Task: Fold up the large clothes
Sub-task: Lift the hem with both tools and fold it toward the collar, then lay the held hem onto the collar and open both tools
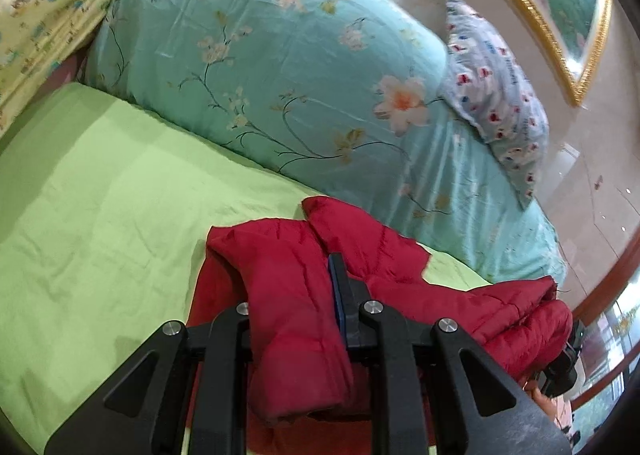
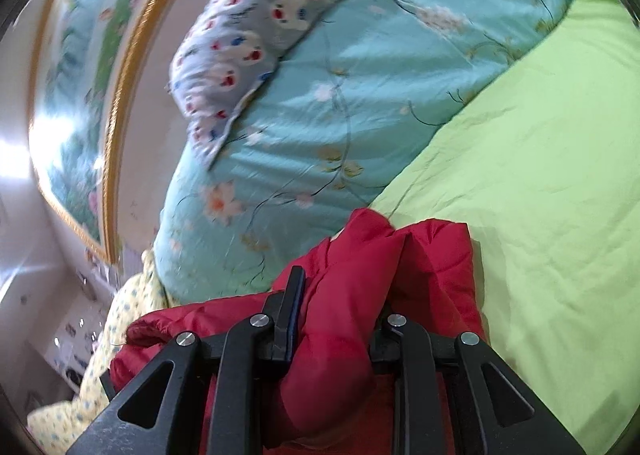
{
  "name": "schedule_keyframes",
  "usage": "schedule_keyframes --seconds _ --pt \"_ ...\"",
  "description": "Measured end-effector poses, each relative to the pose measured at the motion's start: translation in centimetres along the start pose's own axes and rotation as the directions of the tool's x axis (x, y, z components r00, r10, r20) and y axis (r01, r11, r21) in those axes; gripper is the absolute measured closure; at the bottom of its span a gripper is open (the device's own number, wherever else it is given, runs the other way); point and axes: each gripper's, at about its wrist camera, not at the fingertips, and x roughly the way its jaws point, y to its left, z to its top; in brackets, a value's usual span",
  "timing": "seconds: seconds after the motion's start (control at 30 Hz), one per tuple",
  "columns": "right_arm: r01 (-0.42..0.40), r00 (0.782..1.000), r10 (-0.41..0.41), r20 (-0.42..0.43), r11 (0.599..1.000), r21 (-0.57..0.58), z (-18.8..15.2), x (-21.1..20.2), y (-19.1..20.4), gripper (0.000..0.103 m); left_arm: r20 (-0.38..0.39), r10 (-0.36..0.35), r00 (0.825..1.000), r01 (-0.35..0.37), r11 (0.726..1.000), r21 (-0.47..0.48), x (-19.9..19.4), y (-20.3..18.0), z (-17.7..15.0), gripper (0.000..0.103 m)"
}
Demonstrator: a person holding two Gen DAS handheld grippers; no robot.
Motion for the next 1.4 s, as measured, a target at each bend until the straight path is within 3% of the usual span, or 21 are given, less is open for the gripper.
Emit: schedule_keyframes --seconds 0.27,0.5,0.67,0.87,1.0,1.07,1.13,1.2,1.27,1.4 --pt "0.012 1.0 -0.013 0.006 0.994 0.112 1.1 4.9 -4.3 0.074 -0.059 0.093 0.994 -0.094 0.995 -0.011 8.5 1.4 1.1 0.084" --pt "0.071 0.997 -0.071 0.005 0.995 0.064 1.6 8.9 -5.8 0.071 -0.079 0.136 0.988 -0.137 0.99 -0.015 13.9 3.0 0.5 0.083" --pt "0.113 0.993 -0.114 -0.023 0.993 -0.017 2.0 10.3 -5.1 0.07 -0.066 0.141 0.988 -0.141 0.99 0.014 11.7 2.6 -0.1 0.079" --pt "0.169 0.984 -0.173 -0.036 0.981 -0.098 1.3 11.0 -3.8 0.07 0.082 0.118 0.99 -0.126 0.988 0.093 3.0 0.0 -1.7 0.066" --pt "0.191 0.98 -0.196 -0.028 0.975 -0.115 1.2 11.0 -3.6 0.07 0.104 0.067 0.992 -0.084 0.983 0.164 0.1 -2.7 -3.7 0.066" --pt "0.195 0.979 -0.199 -0.031 0.975 -0.104 1.2 11.0 -3.9 0.069 0.016 -0.001 1.0 -0.003 0.971 0.24 1.3 -5.0 -5.4 0.065" --pt "0.199 0.979 -0.202 -0.032 0.975 -0.099 1.3 11.0 -3.8 0.067 -0.047 0.004 0.999 0.011 0.951 0.308 3.0 -6.8 -7.1 0.065" --pt "0.199 0.979 -0.203 -0.027 0.975 -0.101 1.4 10.8 -3.5 0.064 -0.098 0.057 0.994 -0.015 0.922 0.388 5.5 -8.5 -9.5 0.065" --pt "0.188 0.981 -0.192 -0.023 0.976 -0.106 1.6 10.2 -3.0 0.061 -0.121 0.13 0.984 -0.07 0.911 0.406 8.0 -8.4 -10.9 0.065" --pt "0.176 0.984 -0.179 -0.019 0.98 -0.091 2.4 8.6 -1.6 0.051 -0.121 0.166 0.979 -0.109 0.918 0.381 10.3 -7.4 -10.8 0.065"
